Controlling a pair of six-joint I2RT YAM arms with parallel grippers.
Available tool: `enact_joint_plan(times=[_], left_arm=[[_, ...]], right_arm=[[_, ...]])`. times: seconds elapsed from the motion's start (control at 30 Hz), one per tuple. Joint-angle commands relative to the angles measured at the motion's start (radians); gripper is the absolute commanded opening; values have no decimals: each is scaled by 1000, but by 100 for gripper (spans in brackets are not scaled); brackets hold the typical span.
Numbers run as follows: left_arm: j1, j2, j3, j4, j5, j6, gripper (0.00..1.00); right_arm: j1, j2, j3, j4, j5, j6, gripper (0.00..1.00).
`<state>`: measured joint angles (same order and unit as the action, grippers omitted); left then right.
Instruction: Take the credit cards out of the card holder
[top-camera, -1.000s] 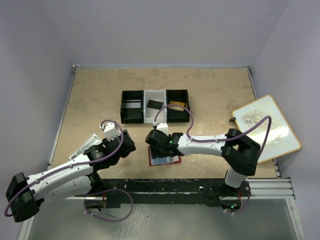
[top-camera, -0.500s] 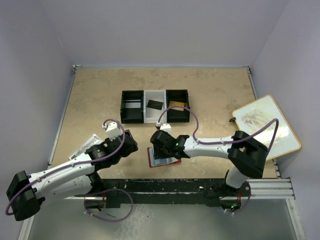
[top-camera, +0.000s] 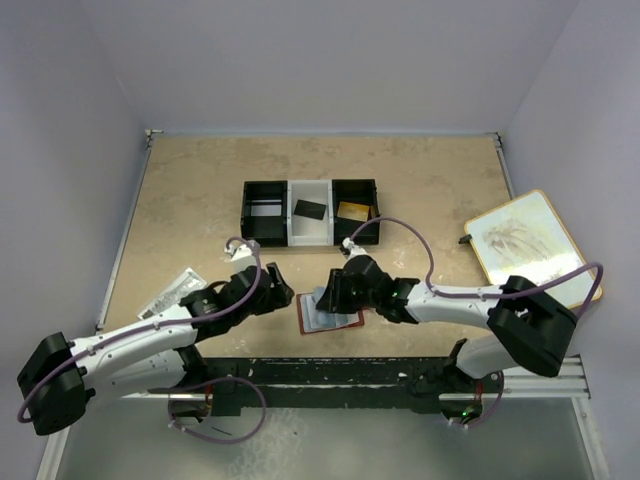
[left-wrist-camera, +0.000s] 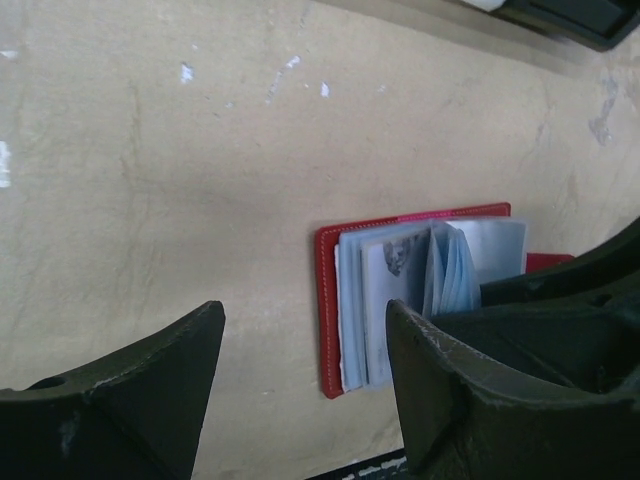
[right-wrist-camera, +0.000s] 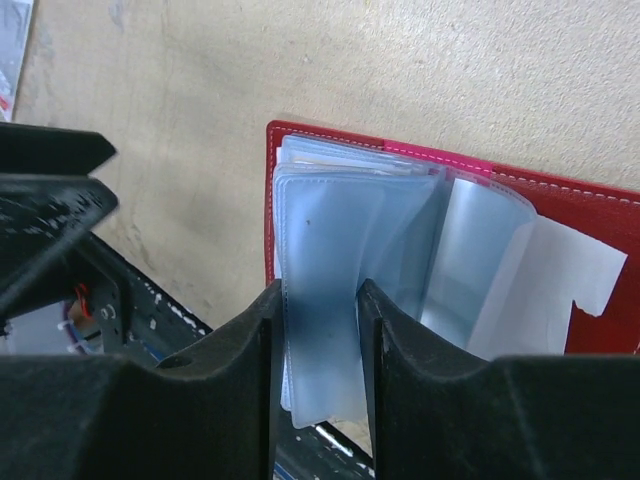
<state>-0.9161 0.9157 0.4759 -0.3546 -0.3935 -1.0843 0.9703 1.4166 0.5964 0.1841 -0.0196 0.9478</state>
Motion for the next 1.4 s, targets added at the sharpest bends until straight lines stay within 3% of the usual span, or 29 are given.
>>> enact_joint_plan(times=[0.0, 0.2, 0.6, 0.73, 0.97, 1.17, 1.37], left_arm=[[4, 24, -34, 210, 167, 58, 62], [-26, 101, -42, 385, 300, 84, 59], [-168, 348, -39, 655, 284, 22, 56], [-178, 393, -21, 705, 299, 28, 49], [-185, 427, 18, 733, 326, 64, 34], [-184, 450, 44, 761, 327, 89, 39], [-185, 498, 85, 773, 347, 113, 42]], right_arm=[[-25, -30, -60, 92, -43, 20, 31], [-60, -47, -153, 223, -114, 50, 31], [-109, -78, -225, 288, -147, 66, 32], [-113, -95, -236, 291, -152, 67, 33], [-117, -133, -238, 280, -160, 67, 38], [-120, -200, -216, 228, -154, 63, 46], [-122, -271, -160, 37, -47, 53, 54]])
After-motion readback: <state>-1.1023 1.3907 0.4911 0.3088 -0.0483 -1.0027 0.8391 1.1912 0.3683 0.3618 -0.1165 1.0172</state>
